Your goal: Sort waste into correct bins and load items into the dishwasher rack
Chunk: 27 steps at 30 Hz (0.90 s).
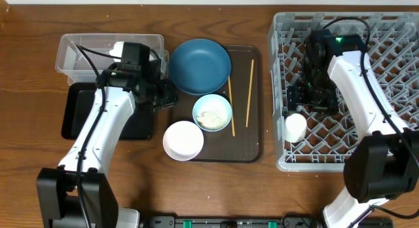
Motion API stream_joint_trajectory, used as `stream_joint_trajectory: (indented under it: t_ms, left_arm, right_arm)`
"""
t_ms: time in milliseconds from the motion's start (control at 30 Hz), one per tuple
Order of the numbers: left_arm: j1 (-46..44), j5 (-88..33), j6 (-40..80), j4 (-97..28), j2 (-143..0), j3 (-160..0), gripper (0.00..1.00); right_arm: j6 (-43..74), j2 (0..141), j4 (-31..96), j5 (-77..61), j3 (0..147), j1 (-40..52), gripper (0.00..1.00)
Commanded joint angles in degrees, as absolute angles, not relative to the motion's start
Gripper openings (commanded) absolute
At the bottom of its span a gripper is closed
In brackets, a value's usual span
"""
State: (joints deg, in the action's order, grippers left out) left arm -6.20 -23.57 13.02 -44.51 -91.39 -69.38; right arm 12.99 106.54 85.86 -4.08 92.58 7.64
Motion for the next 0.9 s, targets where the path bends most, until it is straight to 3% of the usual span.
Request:
stream_joint_trajectory:
  t_ms: [0,267,533,667,867]
  left_arm:
    - [-6.1,-22.9,11.0,-44.3,-90.9,-70.5,0.34]
    - [-6.1,-22.9,6.8,-44.5,-90.6,-71.4,0.34]
    - [-8.0,-23.2,1.3,-44.9,-87.8,-71.5,0.39]
    - [-12.4,-21.4,-0.4,-44.5,-85.8,-71.5,0.39]
    - [-24.3,-9.2,-1.9,-43.7,-86.6,-71.5,0.39]
  right_arm:
    - [13.3,106.7,86.1,-4.2,97.9,8.0,0.75]
    - [13.3,106.7,85.3,-5.4,111.6,10.3,0.76]
    - [14.0,106.8,79.2,-6.2,111.2,16.3,0.8]
    - [14.3,106.8,78.0,-6.2,111.1,16.2,0.82]
    - [14.3,106.7,78.7,-6.3,111.1,11.8,0.82]
